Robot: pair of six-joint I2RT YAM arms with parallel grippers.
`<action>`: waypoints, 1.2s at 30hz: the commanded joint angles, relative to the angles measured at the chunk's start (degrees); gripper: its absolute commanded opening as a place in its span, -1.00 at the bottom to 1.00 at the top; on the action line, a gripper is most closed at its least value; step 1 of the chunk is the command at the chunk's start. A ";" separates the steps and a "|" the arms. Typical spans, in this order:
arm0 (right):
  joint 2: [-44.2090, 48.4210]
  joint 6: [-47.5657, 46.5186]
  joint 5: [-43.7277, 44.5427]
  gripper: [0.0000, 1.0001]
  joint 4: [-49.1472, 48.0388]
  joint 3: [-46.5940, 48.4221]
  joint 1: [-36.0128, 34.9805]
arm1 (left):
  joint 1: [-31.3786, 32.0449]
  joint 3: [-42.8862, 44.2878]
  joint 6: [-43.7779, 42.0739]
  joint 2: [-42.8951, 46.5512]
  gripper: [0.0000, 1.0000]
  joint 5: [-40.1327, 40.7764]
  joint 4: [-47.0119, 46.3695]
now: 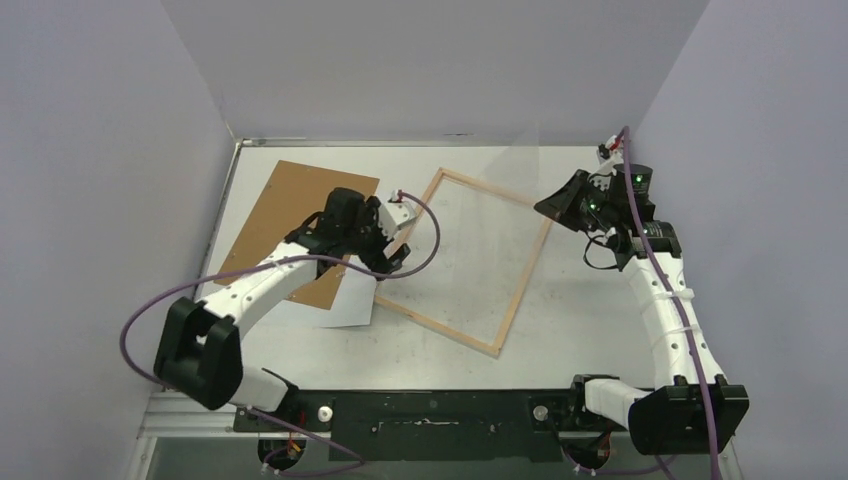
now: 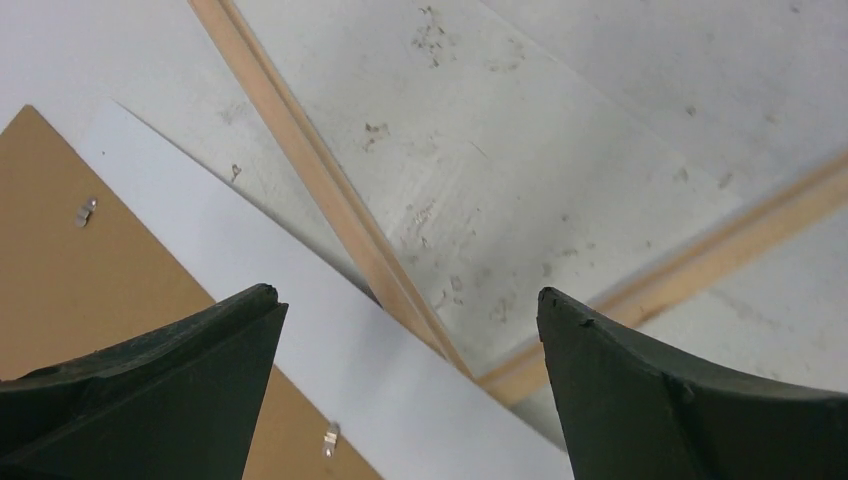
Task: Put the photo into the frame
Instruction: Adjust the photo frame at the center of the board.
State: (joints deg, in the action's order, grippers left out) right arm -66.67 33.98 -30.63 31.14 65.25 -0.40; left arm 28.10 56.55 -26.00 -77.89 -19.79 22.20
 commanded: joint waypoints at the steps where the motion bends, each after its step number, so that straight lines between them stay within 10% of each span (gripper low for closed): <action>1: 2.93 -1.00 1.23 -0.89 1.30 4.04 0.26 | 3.07 2.97 7.65 -8.25 1.00 5.41 -14.90; 8: 4.21 -2.33 3.32 -0.89 4.19 4.11 0.26 | 0.77 25.96 14.23 -28.22 0.89 13.48 2.52; 18: 3.04 -1.70 2.87 -0.89 4.57 5.93 0.29 | -1.22 35.62 16.77 -39.76 0.85 13.37 1.25; 36: 4.05 -0.78 2.37 -0.89 3.06 5.95 1.81 | -0.78 40.58 23.64 -48.18 -0.29 10.96 7.84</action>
State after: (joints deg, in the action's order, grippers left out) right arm -64.23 32.14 -27.83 37.78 68.55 1.10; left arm 27.18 96.16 -6.90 -125.60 -7.64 29.26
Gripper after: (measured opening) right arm 0.058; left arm 0.451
